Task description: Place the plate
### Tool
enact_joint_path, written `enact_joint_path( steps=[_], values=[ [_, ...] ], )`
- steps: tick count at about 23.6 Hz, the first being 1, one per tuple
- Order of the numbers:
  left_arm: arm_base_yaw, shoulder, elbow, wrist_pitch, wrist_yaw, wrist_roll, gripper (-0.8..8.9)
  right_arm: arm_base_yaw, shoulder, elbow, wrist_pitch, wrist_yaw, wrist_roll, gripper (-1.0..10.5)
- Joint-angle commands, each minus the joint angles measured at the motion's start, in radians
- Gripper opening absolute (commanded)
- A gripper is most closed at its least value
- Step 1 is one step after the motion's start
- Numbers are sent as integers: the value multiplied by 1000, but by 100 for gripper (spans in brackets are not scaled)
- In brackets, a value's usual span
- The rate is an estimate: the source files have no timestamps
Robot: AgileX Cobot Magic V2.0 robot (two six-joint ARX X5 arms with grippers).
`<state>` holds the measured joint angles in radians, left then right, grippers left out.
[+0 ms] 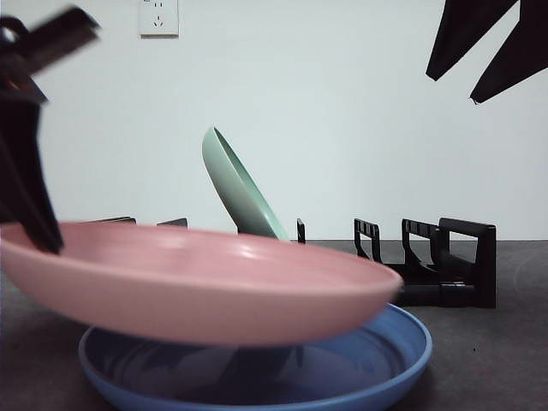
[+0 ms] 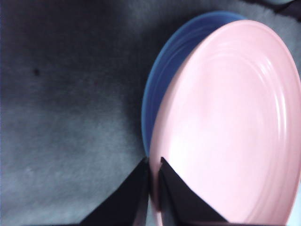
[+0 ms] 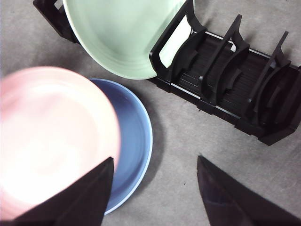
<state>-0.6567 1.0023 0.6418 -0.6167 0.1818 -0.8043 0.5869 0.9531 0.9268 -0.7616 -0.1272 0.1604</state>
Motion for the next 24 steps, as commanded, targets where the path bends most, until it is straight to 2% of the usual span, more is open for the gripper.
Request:
enact_joint_path(
  steps=[1,13,15,17,21,24],
  values=[
    [-21,57,9,66,-2,-21,16,6,5,5,0,4,-11,279],
    [-27,215,10,148,-58,19,18,6,5,5,-27,4,-20,279],
    [-27,215,10,152,-58,26,83,6,5,5,-27,4,-19,279],
    [-27,215,15,144,-58,25,202,6,5,5,-27,4,-19,279],
    [-27,209,48,106,-58,35,338,6,5,5,-28,3,-19,279],
    [-5,161,117,45,-114,154,368,6,6,5,-28,0,-4,279]
  ],
)
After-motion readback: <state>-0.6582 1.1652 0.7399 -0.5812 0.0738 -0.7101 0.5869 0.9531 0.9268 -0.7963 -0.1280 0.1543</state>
